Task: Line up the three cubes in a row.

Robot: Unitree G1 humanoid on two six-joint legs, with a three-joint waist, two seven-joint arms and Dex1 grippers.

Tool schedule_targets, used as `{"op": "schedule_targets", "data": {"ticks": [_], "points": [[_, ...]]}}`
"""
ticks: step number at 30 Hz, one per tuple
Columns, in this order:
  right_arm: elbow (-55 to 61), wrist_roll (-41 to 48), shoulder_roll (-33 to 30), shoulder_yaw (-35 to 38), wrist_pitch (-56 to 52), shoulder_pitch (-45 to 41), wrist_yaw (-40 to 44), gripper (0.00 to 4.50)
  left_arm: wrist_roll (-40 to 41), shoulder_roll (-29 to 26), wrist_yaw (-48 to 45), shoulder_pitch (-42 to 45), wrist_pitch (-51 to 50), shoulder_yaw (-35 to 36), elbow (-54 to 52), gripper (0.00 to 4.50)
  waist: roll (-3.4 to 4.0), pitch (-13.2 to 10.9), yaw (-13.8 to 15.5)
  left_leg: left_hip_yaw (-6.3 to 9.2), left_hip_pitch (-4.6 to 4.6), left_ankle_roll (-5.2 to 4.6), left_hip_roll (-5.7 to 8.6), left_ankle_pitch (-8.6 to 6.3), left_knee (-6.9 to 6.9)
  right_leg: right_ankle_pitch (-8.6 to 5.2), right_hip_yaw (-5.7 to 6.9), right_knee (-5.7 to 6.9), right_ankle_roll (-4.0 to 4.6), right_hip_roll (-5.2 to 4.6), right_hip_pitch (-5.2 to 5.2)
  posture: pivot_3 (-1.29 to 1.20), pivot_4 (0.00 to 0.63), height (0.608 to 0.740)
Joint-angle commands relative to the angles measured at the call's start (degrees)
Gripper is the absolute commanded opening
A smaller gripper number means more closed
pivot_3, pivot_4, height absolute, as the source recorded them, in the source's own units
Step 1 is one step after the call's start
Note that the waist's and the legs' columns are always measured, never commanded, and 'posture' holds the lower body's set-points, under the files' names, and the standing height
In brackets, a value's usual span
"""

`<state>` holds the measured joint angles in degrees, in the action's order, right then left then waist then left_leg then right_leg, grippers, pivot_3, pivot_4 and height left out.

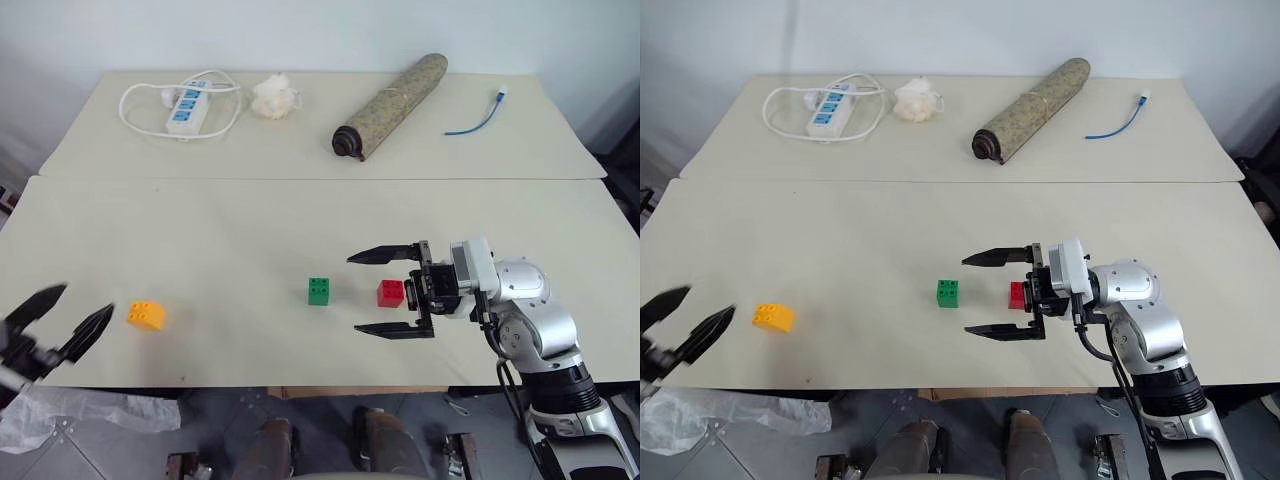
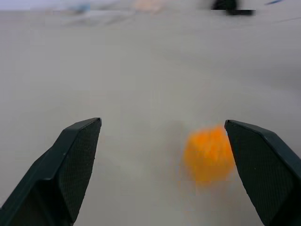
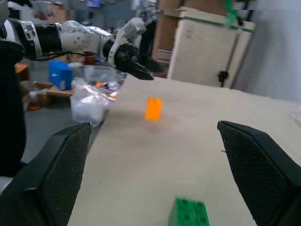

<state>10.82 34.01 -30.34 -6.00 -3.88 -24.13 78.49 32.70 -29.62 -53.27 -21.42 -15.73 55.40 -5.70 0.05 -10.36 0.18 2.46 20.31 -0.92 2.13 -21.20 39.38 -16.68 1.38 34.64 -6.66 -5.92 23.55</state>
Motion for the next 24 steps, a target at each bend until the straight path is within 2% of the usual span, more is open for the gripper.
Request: {"op": "schedule_targets", "data": {"ticks": [1, 4, 8, 12, 15, 17, 20, 24], "points": [[1.1, 0.3, 0.4, -0.4, 0.5, -0.8, 1.1, 4.5, 3.6, 2.3, -0.4, -6.4, 0.8, 3.6, -1.0, 4.47, -0.09, 0.0, 0.2, 0.01, 0.0, -0.01, 0.0, -0.03, 0.0, -0.01, 0.01, -0.04, 0.01, -0.01, -0.01, 0.0, 0.15, 0.74], [-0.1, -0.5, 0.8, -0.7, 1.3, -1.6, 1.5, 4.5, 2.8, 5.7, -1.7, -12.7, 3.0, 0.2, -8.0, 4.47, -0.13, 0.0, 0.5, 0.03, -0.01, -0.11, 0.06, -0.1, 0.0, -0.01, 0.01, -0.1, 0.02, -0.15, -0.08, 0.0, 0.15, 0.74], [-2.7, -1.1, 1.5, -1.3, 2.3, -2.7, 3.5, 4.5, 1.0, 7.8, 0.2, -14.3, 4.3, -6.5, -14.1, 4.47, -0.13, 0.1, 0.8, 0.03, -0.06, -0.12, 0.11, -0.12, -0.02, -0.01, 0.01, -0.1, 0.02, -0.23, -0.11, 0.0, 0.15, 0.74], [-4.2, -0.8, 1.5, -1.3, 2.4, -3.4, 5.2, 4.5, 2.5, 9.8, 7.4, -10.7, 2.1, -11.5, -18.3, 4.47, -0.13, 0.0, 0.5, 0.0, -0.09, -0.09, 0.1, -0.11, -0.16, -0.02, 0.01, -0.1, 0.03, -0.21, -0.07, 0.0, 0.15, 0.74], [-4.5, -0.6, 1.4, -1.3, 1.9, -3.4, 5.9, 4.5, -3.0, 9.6, 11.6, -8.9, 2.0, -17.1, -18.0, 4.47, -0.12, 0.1, 0.2, 0.01, -0.09, -0.06, 0.09, -0.11, -0.18, -0.02, 0.03, -0.06, 0.03, -0.16, -0.02, 0.0, 0.15, 0.74], [-4.3, -0.7, 1.3, -1.3, 1.8, -3.2, 5.9, 4.5, -5.2, 9.9, 15.3, -7.1, 2.3, -18.5, -16.2, 4.47, -0.12, 0.1, -0.1, 0.0, -0.08, -0.06, 0.1, -0.11, -0.19, -0.02, 0.03, -0.05, 0.03, -0.11, -0.01, 0.0, 0.15, 0.74], [-4.0, -0.7, 1.1, -1.0, 1.4, -2.9, 5.8, 4.5, -4.1, 10.7, 19.5, -5.5, 0.6, -18.9, -16.0, 4.47, -0.12, 0.1, -0.4, -0.03, -0.08, -0.04, 0.07, -0.12, -0.18, -0.02, 0.02, -0.03, 0.03, -0.04, 0.0, 0.0, 0.15, 0.74], [-3.4, -1.0, 0.5, -0.7, 1.3, -1.6, 5.1, 4.5, -6.6, 11.5, 23.6, -2.7, -0.1, -23.0, -15.6, 4.47, -0.12, 0.1, -0.3, -0.03, -0.08, -0.02, 0.06, -0.13, -0.18, -0.02, 0.02, -0.02, 0.03, -0.02, 0.02, 0.0, 0.15, 0.74]]}}
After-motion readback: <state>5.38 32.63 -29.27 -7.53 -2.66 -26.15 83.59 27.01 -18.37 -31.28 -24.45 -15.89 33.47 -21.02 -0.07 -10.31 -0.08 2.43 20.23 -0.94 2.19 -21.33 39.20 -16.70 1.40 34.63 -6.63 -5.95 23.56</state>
